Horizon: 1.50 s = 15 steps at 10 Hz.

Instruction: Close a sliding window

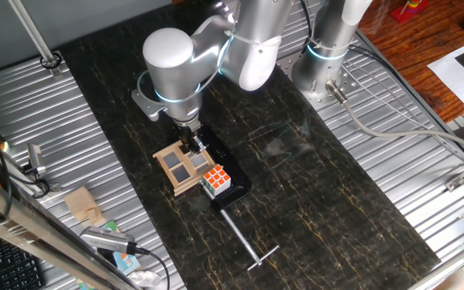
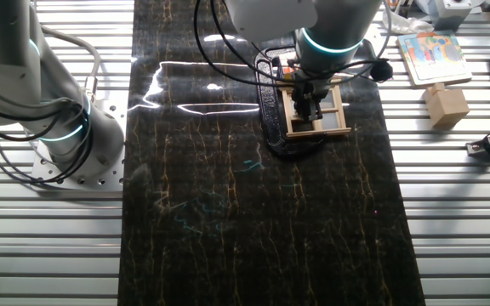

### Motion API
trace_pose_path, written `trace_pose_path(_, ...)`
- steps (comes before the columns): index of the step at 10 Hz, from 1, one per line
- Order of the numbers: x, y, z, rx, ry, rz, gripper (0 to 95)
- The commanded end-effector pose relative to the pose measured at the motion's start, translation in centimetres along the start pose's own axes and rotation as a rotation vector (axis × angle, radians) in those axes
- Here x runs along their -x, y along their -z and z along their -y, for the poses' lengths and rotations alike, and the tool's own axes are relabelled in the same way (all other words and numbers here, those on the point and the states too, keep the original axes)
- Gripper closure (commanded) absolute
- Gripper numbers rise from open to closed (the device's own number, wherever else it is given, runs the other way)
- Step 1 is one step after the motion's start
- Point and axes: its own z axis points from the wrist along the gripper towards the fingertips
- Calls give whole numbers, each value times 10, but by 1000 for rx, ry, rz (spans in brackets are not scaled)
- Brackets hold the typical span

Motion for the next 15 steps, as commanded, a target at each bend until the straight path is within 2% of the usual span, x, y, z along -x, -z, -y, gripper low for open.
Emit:
trace_pose_path(1, 0, 0, 0, 4, -3, 1, 950)
trace_pose_path(5, -1, -1, 0, 22, -15, 4, 950)
trace_pose_path(15, 0, -2, 0, 37, -16, 8, 950)
